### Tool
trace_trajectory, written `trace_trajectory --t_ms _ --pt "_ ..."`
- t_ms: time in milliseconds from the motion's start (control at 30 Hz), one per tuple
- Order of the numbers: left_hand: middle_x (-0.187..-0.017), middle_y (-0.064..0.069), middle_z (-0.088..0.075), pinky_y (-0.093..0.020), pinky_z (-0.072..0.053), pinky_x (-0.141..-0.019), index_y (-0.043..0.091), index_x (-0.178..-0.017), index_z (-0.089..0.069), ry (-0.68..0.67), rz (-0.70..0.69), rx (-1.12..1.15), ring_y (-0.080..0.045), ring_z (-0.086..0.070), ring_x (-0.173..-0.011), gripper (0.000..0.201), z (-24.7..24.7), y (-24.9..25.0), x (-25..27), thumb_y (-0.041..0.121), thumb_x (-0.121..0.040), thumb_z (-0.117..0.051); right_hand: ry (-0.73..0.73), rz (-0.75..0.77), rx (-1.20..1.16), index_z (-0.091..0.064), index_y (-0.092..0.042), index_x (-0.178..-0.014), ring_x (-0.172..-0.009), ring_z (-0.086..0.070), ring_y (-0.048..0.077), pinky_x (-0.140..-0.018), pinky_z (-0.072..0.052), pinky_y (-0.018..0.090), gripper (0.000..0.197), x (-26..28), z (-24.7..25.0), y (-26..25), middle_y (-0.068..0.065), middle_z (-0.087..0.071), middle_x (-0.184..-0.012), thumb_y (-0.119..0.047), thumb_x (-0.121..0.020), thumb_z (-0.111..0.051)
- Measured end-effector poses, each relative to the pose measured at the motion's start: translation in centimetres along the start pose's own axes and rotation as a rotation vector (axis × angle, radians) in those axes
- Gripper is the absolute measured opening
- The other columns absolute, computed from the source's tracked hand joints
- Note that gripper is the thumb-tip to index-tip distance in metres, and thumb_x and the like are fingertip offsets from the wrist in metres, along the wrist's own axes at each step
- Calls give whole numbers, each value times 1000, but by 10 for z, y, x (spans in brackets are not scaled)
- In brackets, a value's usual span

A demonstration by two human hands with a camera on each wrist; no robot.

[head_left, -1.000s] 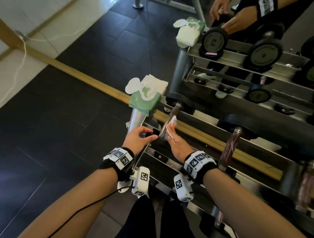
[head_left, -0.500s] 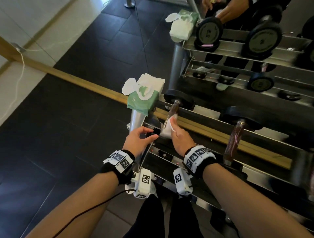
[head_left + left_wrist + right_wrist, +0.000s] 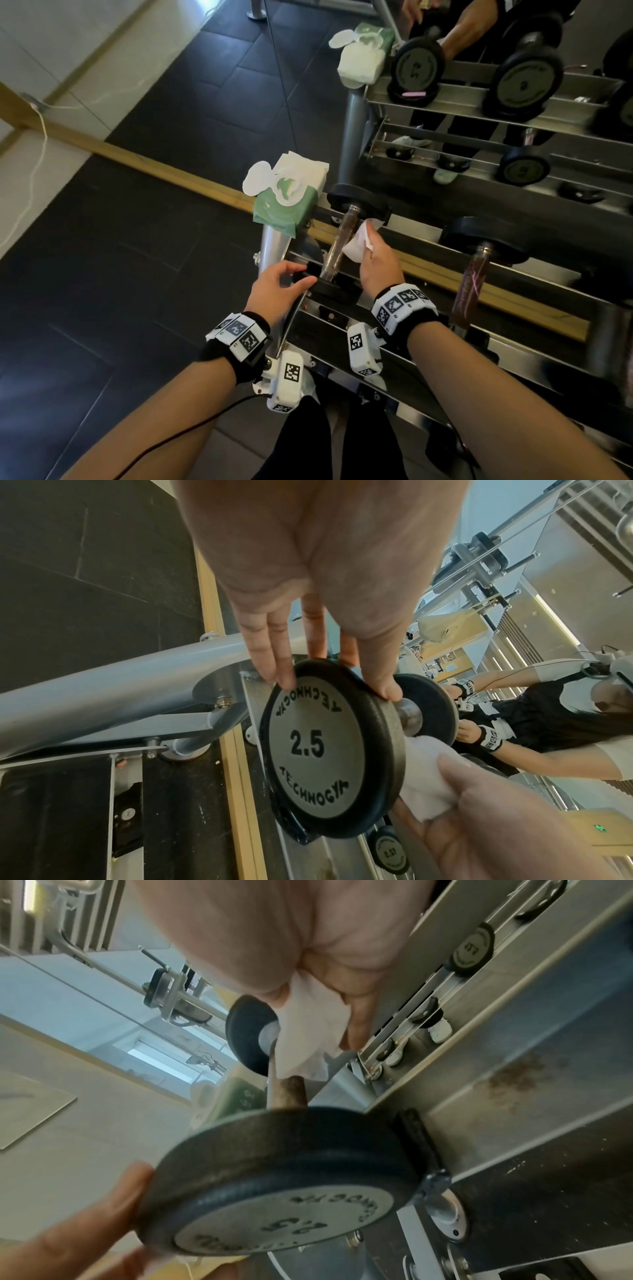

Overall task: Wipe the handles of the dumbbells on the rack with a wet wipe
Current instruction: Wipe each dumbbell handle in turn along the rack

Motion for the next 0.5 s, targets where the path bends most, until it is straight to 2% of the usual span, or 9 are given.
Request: trace_trajectory --t_ms 67,133,233,267,300,367,433,500 --pt "-92 29 -68 -6 -49 -58 33 -99 -68 -13 -10 15 -3 -72 -71 20 -1 0 1 28 -82 -78 -37 40 33 -27 -42 -151 -96 -51 8 -87 -37 19 54 -2 -7 -6 10 -53 -130 -17 -104 -36" --pt "-92 30 -67 -7 -50 -58 30 -101 -68 -22 -19 26 -4 -72 -70 21 -1 -1 1 26 -83 -78 -76 69 98 -24 -41 -152 -93 -53 9 -83 -40 18 62 -3 -11 -11 12 -54 -128 -9 -101 -37" --pt "-93 30 -67 -7 -50 -59 29 -104 -68 -19 -24 28 -5 -72 -71 23 0 -2 1 28 -83 -78 -117 43 103 -23 -39 -153 -124 -51 26 -101 -39 30 70 -2 -14 -15 13 -41 -148 1 -98 -36" --pt "-93 29 -67 -7 -50 -59 30 -104 -68 -17 -25 26 -5 -72 -71 23 1 -2 1 29 -83 -78 -135 44 120 -23 -39 -153 -130 -47 29 -108 -37 35 72 -1 -16 -15 12 -38 -152 3 -97 -36" --pt "-94 28 -67 -8 -50 -59 31 -103 -68 -16 -26 24 -6 -72 -71 23 1 -2 1 30 -82 -78 -156 52 144 -25 -38 -153 -130 -47 28 -112 -36 38 72 3 -16 -15 12 -40 -150 5 -96 -37" --pt "-94 31 -66 -8 -50 -59 32 -103 -68 -22 -29 23 -6 -72 -71 22 2 -2 1 31 -83 -77 -197 64 137 -39 -36 -145 -122 -51 20 -110 -35 35 60 13 -16 -9 5 -53 -136 1 -97 -39" --pt "-94 35 -64 -7 -50 -60 33 -102 -67 -35 -35 21 -6 -72 -72 21 2 -2 1 31 -84 -77 -266 46 67 -55 -34 -131 -126 -50 20 -110 -31 30 43 22 -12 -2 -5 -59 -124 -7 -101 -40" --pt "-94 37 -63 -7 -50 -59 33 -103 -67 -53 -31 25 -7 -72 -72 22 3 -1 1 30 -83 -76 -262 51 71 -59 -31 -133 -126 -51 24 -111 -37 32 39 23 -2 0 5 -56 -133 -14 -104 -39"
Point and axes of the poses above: each hand's wrist, its own x-axis away from the middle knuckle, its own z-axis out of the back of the hand, y = z × x, the point moved 1 cm from there along -x, towards the middle knuckle
